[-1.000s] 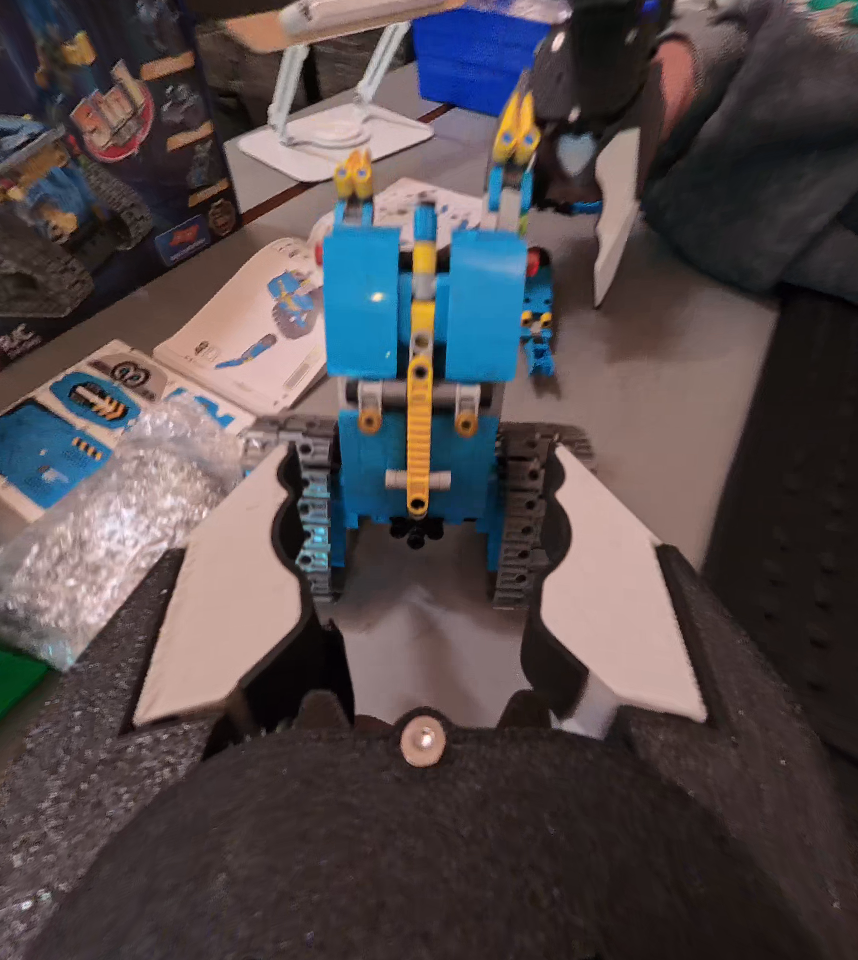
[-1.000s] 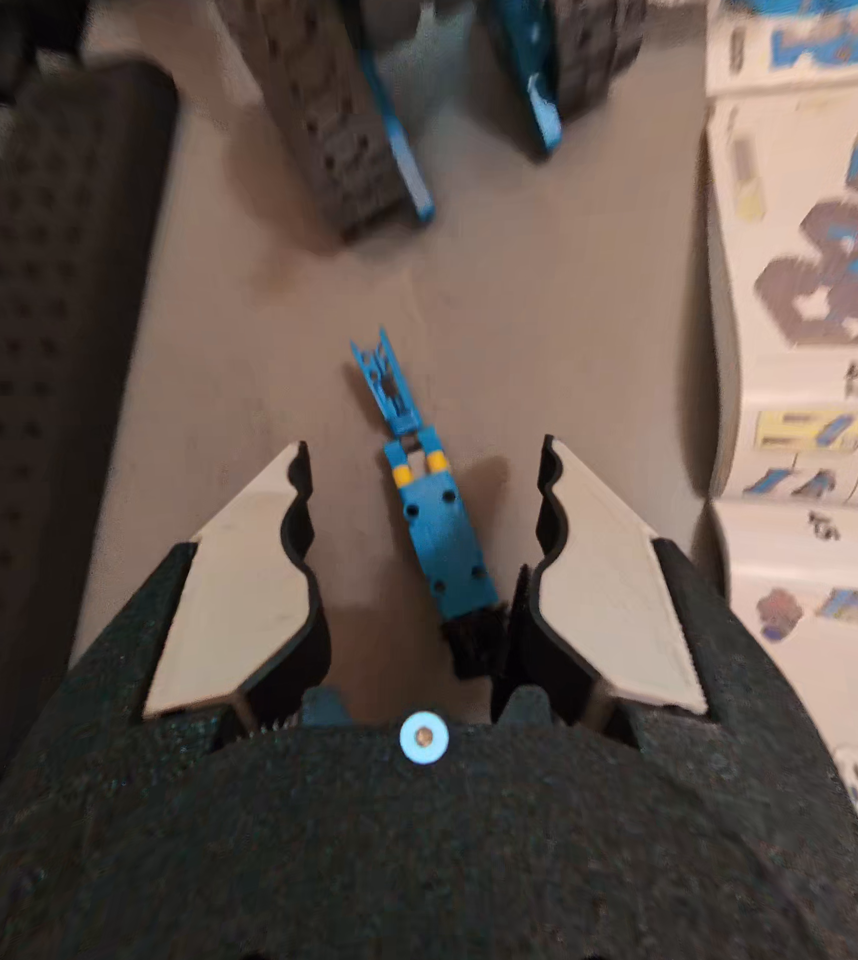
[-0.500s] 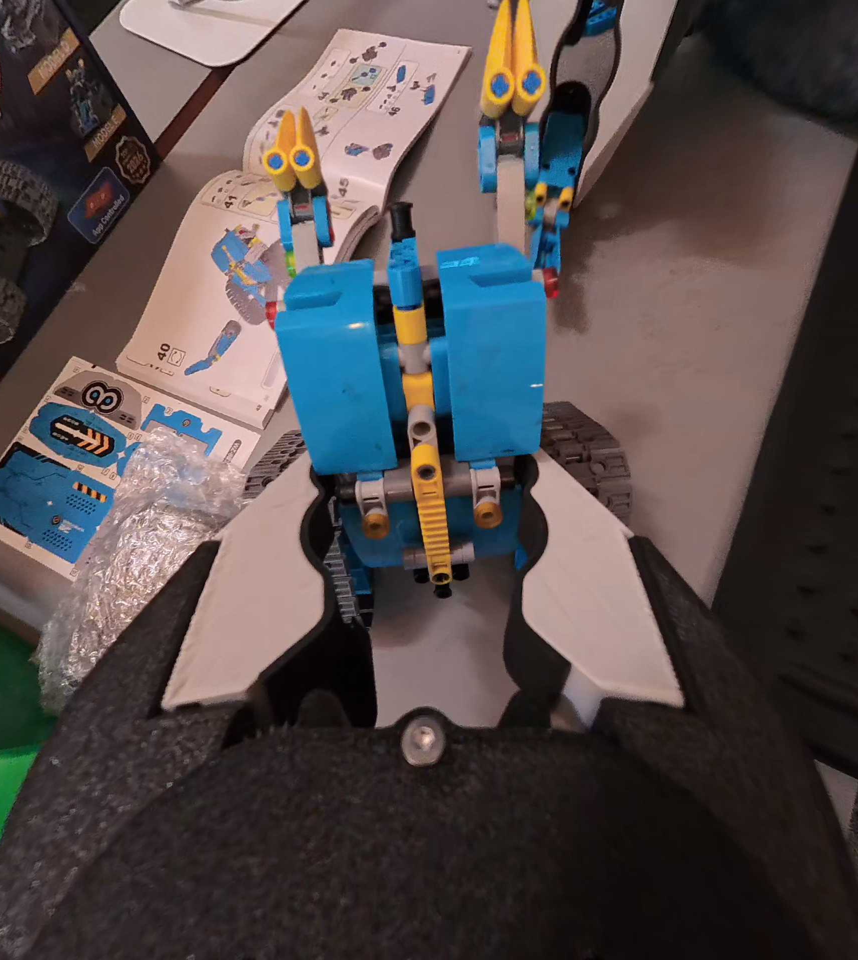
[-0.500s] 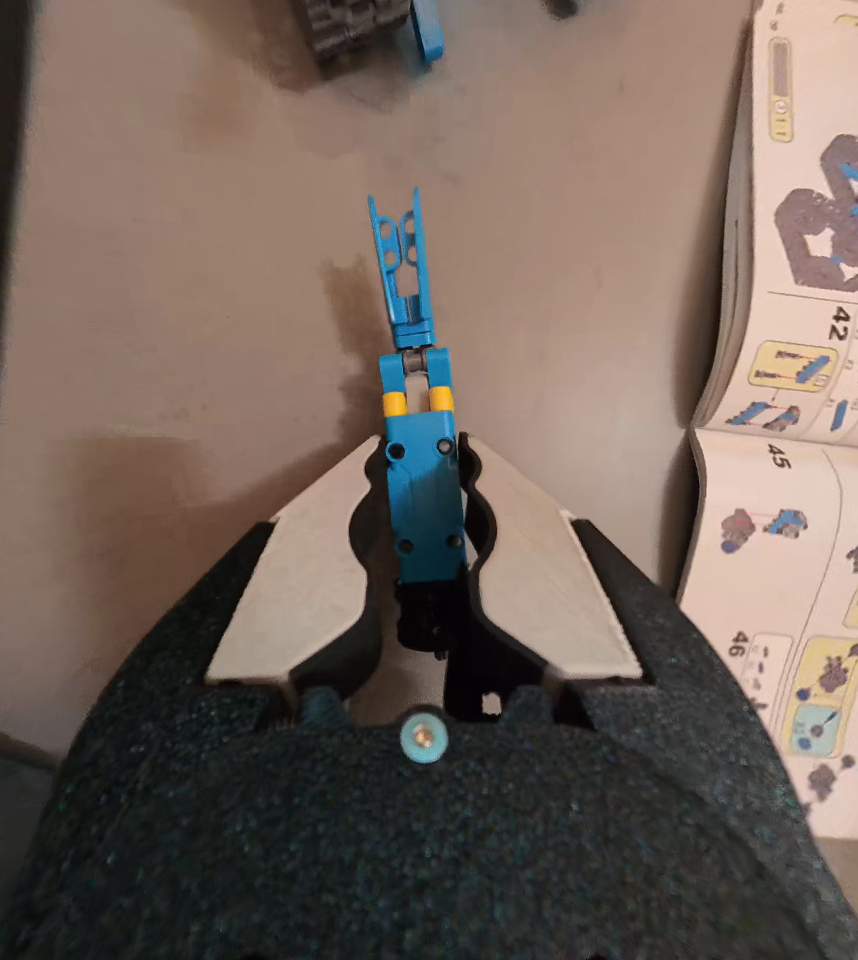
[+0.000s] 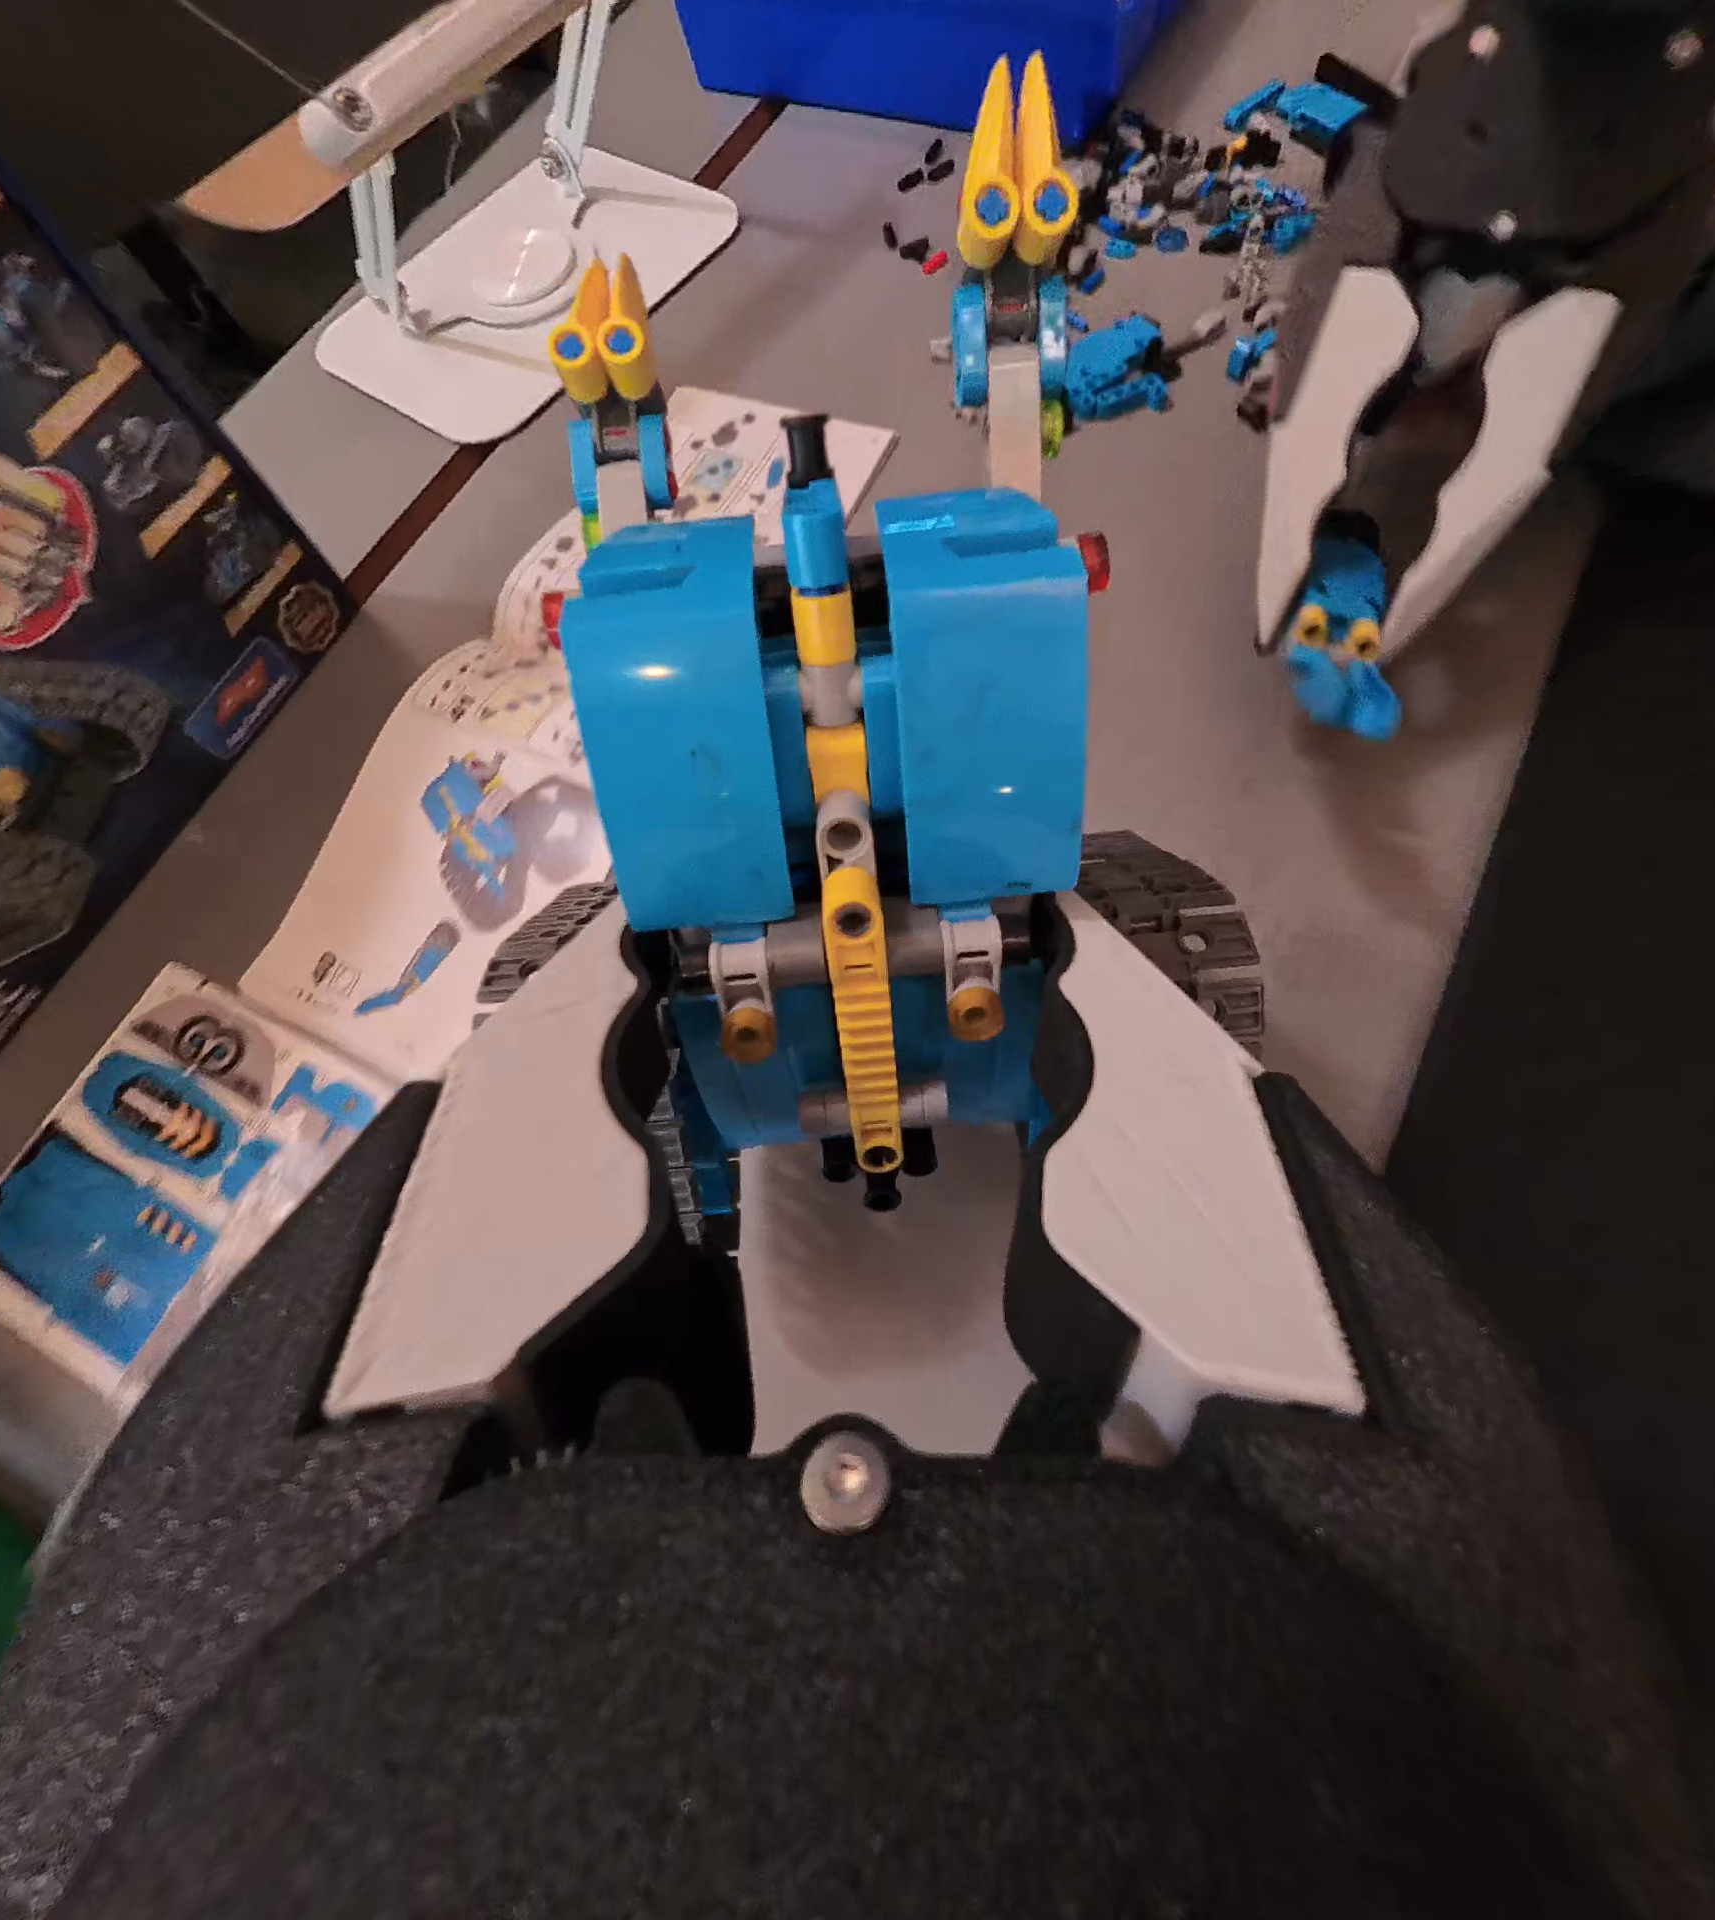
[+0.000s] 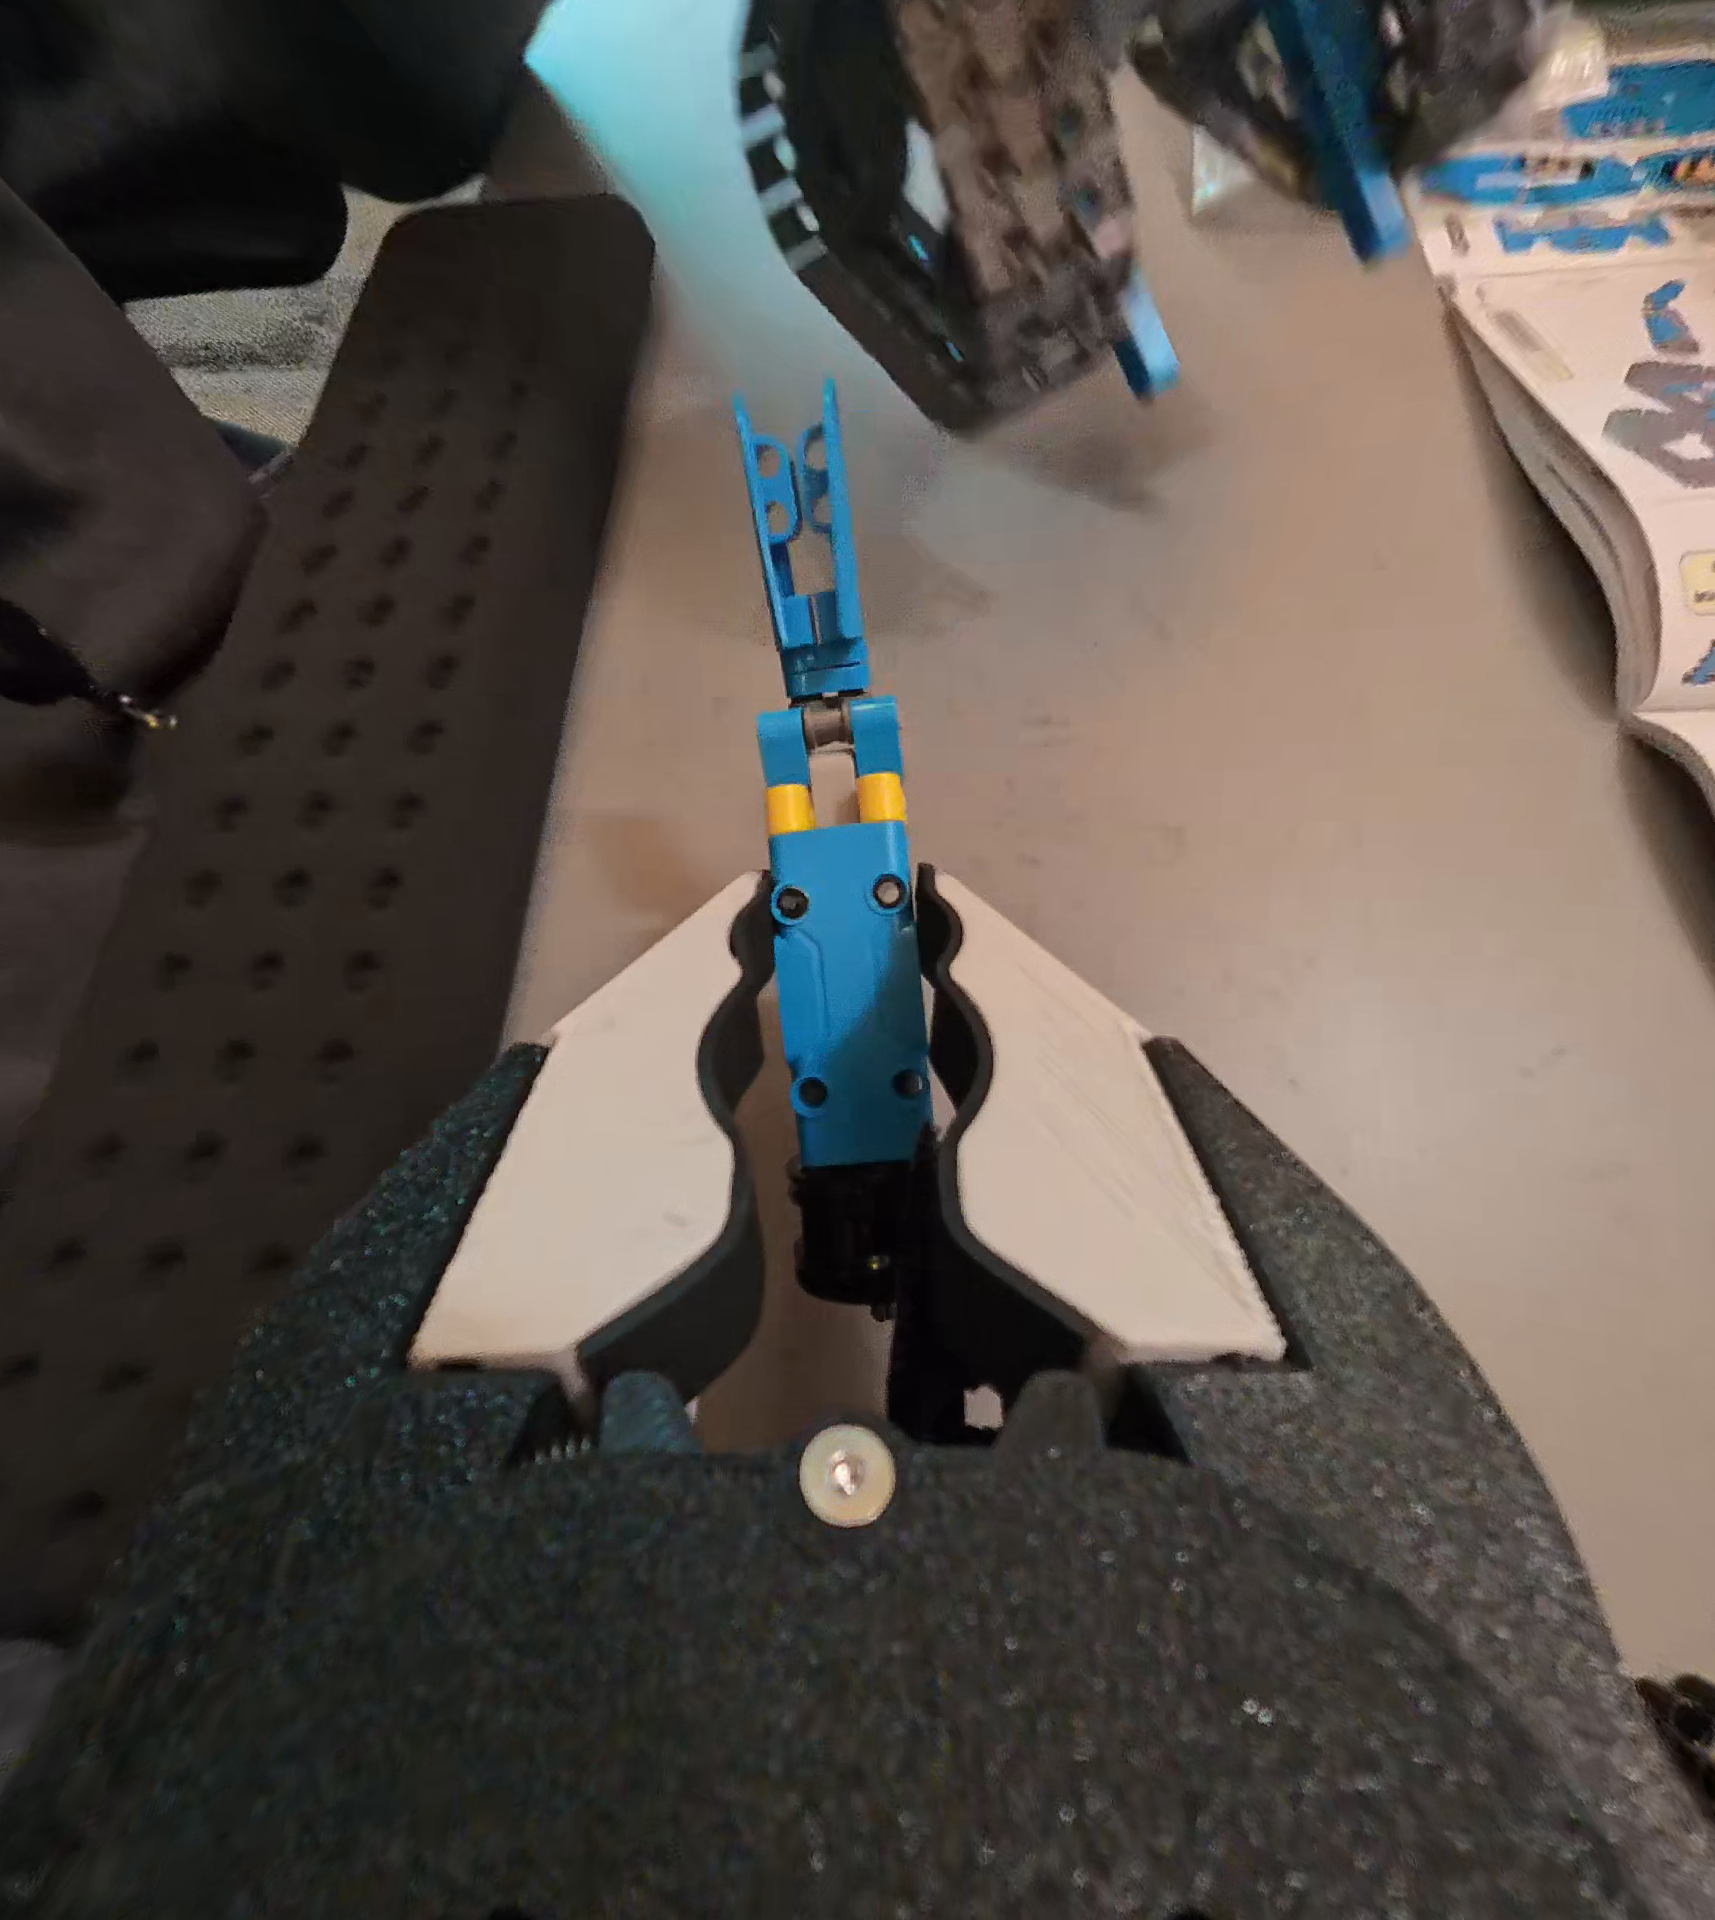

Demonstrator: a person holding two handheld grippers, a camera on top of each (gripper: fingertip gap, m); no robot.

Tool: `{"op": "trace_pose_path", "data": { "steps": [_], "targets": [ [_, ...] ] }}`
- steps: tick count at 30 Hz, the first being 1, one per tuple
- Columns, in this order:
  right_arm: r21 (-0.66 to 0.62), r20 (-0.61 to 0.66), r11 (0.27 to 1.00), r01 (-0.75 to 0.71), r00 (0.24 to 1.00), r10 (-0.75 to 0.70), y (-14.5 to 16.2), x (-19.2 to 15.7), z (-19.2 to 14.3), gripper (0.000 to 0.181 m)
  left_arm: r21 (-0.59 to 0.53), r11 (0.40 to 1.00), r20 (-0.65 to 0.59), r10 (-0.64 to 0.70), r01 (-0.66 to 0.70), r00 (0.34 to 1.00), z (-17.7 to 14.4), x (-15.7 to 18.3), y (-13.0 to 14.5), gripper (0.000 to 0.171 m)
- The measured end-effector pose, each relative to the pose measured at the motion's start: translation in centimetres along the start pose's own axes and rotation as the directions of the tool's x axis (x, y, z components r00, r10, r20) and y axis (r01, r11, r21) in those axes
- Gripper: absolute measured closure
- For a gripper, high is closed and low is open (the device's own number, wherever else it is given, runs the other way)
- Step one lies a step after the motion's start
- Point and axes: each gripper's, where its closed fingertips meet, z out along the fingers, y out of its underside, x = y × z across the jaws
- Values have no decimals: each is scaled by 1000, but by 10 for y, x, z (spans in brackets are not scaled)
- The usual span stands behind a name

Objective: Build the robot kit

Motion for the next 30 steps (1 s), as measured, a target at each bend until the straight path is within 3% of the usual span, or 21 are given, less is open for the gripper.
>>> {"op": "trace_pose_path", "data": {
  "steps": [6,12,20,24,30],
  "targets": [
    [11,37,997,75,996,-76,-7,-24,10,155,-65,997,-78,42,-47,996,93,-12,-44,102],
    [-45,66,996,75,995,-72,2,-32,27,155,-112,991,-187,47,-69,981,140,7,-38,102],
    [-38,79,996,78,994,-75,1,-35,31,155,-49,997,-157,45,-53,987,138,11,-34,100],
    [-27,72,998,61,996,-59,2,-31,32,155,22,999,-169,-26,31,985,132,10,-27,95],
    [41,95,999,-35,995,30,-6,-26,36,155,191,974,-185,-86,122,979,87,-2,-22,96]
  ]
}}
